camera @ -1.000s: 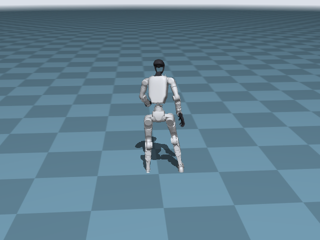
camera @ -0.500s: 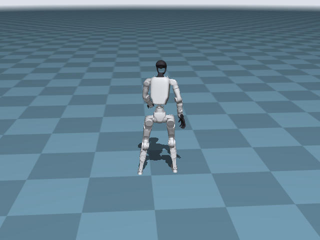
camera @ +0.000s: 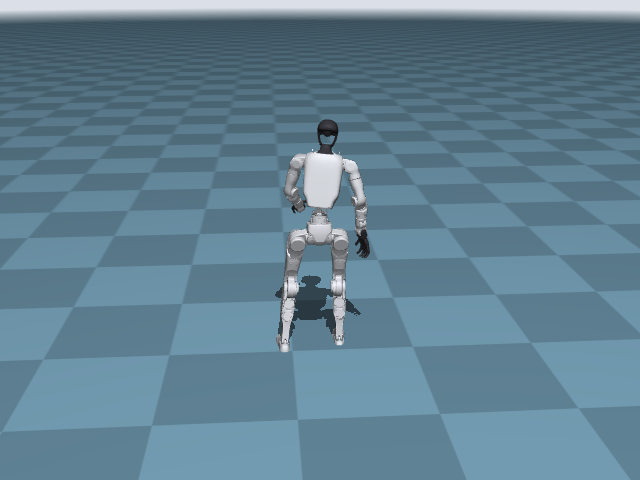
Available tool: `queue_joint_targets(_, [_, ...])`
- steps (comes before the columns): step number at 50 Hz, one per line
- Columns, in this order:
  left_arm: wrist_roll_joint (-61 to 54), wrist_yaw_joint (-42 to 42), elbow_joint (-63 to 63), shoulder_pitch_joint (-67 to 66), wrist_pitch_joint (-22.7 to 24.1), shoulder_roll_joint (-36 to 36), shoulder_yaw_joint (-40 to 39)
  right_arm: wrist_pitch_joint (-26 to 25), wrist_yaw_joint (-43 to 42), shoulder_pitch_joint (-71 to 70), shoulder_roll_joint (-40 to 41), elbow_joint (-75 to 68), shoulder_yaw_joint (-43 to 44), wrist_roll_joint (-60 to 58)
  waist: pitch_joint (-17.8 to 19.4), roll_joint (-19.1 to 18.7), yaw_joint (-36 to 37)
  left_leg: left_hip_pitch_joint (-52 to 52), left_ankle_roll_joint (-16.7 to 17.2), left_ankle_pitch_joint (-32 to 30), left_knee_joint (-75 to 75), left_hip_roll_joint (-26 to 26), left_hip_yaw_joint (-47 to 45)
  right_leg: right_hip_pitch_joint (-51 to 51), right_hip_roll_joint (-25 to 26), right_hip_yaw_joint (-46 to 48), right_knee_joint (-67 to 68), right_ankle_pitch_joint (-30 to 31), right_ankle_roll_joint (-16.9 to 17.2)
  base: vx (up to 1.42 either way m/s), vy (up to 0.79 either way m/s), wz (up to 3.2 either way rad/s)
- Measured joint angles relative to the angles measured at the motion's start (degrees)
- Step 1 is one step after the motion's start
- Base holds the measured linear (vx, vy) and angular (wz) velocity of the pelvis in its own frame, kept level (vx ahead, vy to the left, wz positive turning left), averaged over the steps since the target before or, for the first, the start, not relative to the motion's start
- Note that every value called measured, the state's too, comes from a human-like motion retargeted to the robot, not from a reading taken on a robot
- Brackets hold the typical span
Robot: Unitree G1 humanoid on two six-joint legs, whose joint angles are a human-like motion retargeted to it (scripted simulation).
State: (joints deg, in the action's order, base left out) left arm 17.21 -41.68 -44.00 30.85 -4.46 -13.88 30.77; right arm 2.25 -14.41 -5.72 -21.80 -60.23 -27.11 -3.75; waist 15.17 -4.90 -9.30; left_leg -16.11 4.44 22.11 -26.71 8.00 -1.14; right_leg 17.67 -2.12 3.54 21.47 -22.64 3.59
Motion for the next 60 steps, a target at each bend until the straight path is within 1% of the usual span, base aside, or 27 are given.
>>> queue_joint_targets(5, [-2.3, -0.5, -1.9, 1.3, -0.3, 0.9, -0.7, -0.4, -0.2, -0.9, -0.5, -1.9, -0.3, 0.7, -0.1, -0.7, -0.3, 0.6, -0.7, -0.5, 3.1, -1.2, -0.7, 0.3, -0.9, 0.7, 0.0, 0.1, 0.4, -0.02, 0.06, 0.19])
queue_joint_targets(15, [-7.0, -2.4, -6.0, 3.9, -0.7, 1.5, -3.0, -0.8, -1.3, -3.3, 1.9, -3.5, -1.6, 2.0, -0.4, -1.1, 0.0, 1.2, -2.9, -0.4, 8.2, -2.6, -1.3, 1.0, -2.1, 0.8, -1.1, 1.2, 1.3, -0.01, 0.09, 0.11])
queue_joint_targets(25, [-9.3, -4.2, -8.4, 5.3, -0.8, 2.6, -3.9, -0.5, -2.9, -6.5, 4.8, -2.8, -4.5, 1.8, -0.4, 0.2, 1.6, 0.7, -5.0, 1.4, 9.1, -3.5, -1.5, 1.3, -2.8, 0.3, -2.2, 3.2, 1.8, -0.02, 0.11, 0.02])
queue_joint_targets(33, [-9.0, -4.3, -9.5, 7.9, -1.6, 3.0, -3.2, -0.1, -2.9, -8.8, 6.4, -0.5, -7.5, 1.0, -0.4, 1.9, 2.5, 0.5, -6.1, 1.7, 9.4, -4.8, -1.9, 3.4, -4.1, -0.5, 1.1, 4.2, 2.5, -0.03, 0.10, 0.00])
queue_joint_targets(38, [-7.8, -4.1, -9.8, 10.2, -2.4, 3.3, -1.9, -0.3, -2.8, -9.6, 6.5, 1.6, -9.2, 0.2, -0.2, 2.6, 2.0, 0.7, -6.3, 1.6, 10.0, -6.1, -1.6, 6.0, -5.5, -0.9, 6.4, 4.1, 2.7, -0.02, 0.07, 0.13])
queue_joint_targets(41, [-7.2, -3.6, -10.1, 11.4, -2.8, 3.5, -1.2, -0.5, -2.7, -9.7, 6.3, 2.7, -9.9, -0.3, -0.2, 2.8, 1.3, 0.8, -6.3, 1.3, 10.6, -6.8, -1.1, 7.9, -5.8, -1.7, 8.7, 5.1, 3.1, 0.00, 0.03, 0.23])
queue_joint_targets(49, [-7.7, -1.2, -12.0, 13.6, -3.2, 4.7, -0.2, -1.1, -2.6, -10.2, 7.0, 4.4, -9.8, 0.2, -0.5, 2.0, -0.2, 1.4, -6.0, 0.6, 12.4, -7.2, 0.8, 9.9, -4.5, -5.2, 7.2, 6.6, 3.9, 0.03, -0.03, 0.22])
queue_joint_targets(60, [-9.3, 1.0, -13.6, 12.4, -2.7, 5.5, -0.1, -1.2, -3.5, -12.0, 7.4, 1.5, -5.6, 2.9, -0.1, 0.3, 0.1, 2.2, -4.8, 0.5, 11.9, -5.5, 2.8, 7.4, -2.7, -4.2, 4.9, 4.5, 1.9, 0.06, -0.11, 0.09])
